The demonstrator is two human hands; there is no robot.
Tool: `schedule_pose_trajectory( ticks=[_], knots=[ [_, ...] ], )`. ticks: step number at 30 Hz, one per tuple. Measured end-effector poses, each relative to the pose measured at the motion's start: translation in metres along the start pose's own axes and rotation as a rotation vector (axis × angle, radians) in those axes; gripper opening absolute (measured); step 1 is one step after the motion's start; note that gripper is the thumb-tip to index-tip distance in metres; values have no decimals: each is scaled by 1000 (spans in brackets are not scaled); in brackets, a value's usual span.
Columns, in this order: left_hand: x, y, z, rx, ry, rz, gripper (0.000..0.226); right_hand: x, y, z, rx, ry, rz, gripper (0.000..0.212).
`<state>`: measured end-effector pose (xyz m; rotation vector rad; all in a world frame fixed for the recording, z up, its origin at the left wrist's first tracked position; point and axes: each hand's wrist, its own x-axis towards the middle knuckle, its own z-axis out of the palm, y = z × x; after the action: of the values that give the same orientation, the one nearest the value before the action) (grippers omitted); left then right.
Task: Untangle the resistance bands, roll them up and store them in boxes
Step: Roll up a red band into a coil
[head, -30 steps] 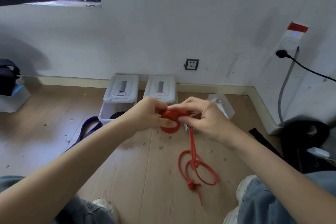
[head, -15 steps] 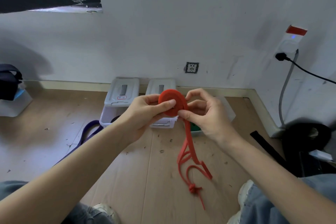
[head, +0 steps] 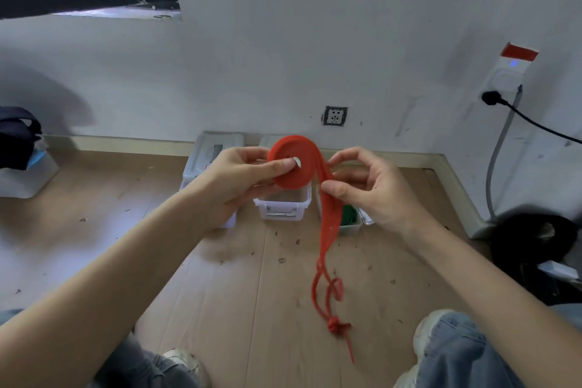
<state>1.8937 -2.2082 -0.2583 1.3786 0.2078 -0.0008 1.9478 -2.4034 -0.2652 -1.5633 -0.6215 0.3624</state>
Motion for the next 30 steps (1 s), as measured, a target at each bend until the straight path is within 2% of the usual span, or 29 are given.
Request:
schedule_pose_trajectory(
  ticks=[3,6,8,10,12,14,17,19,22,26,30],
  knots=[
    [0,-6,7,-50,55,29,48,-3,8,12,46,42,-7,37],
    [1,-20,17,-15,70,58,44,-2,9,15,23,149,-12,32],
    [3,-22,16,159,26,66,34,-2,8,11,-139,181,-66,26],
    [2,-19,11,378,-84,41,21,-2,4,7,-378,118,-152,28],
    [0,-17,8,458,-169,-4,17,-1,2,6,-467,25,-172,32],
    [-1,-14,8,441,-157,2,24,1,0,3,-355,-41,-101,35],
    [0,-6,5,322,31,66,45,2,-2,-4,-99,-49,41,35],
    [2,-1,0,172,138,96,42,-1,-1,-4,-8,-8,104,33],
    [4,0,0,3,240,123,24,-5,5,9,43,-17,99,33],
    [2,-16,20,-52,247,130,12,-9,12,32,161,34,84,40],
    [4,-27,24,-42,223,128,29,-9,17,36,146,156,60,37]
  ],
)
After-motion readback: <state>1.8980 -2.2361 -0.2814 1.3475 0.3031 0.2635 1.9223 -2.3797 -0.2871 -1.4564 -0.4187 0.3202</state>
